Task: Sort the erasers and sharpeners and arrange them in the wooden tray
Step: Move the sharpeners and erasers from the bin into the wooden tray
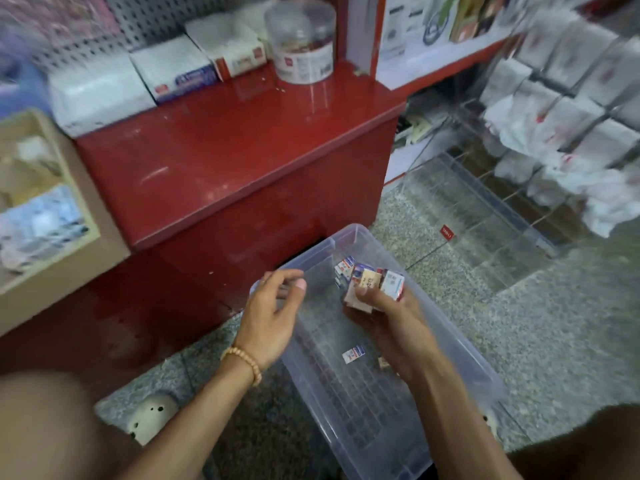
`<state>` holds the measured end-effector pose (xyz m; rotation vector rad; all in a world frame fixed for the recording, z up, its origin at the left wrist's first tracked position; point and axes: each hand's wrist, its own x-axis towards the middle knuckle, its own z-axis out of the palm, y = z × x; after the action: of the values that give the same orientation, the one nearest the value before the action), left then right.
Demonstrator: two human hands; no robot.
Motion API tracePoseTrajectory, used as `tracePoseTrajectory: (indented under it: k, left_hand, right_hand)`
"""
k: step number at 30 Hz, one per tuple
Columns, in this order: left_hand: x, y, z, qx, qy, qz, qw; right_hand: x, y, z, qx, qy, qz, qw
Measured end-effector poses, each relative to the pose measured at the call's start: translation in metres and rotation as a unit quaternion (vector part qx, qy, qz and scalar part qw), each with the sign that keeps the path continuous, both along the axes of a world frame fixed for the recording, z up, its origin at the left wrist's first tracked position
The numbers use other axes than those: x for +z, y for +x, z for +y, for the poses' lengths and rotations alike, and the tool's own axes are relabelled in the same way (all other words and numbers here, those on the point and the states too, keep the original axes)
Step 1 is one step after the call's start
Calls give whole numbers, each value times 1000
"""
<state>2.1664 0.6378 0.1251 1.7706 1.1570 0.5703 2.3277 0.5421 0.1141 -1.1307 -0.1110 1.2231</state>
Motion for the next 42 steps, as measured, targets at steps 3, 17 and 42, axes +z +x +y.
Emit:
tracePoseTrajectory:
  k: [3, 17, 42]
  left_hand:
    - [35, -14, -1, 18, 29, -34, 999]
    - [156, -110, 25, 64, 183, -141, 971]
    - [182, -280, 158, 289, 102, -129, 943]
  right_hand:
    - [39, -19, 3, 36, 32, -2, 999]
    - [169, -125, 80, 265, 122, -103, 951]
    - [187, -254, 221, 207, 81, -53, 974]
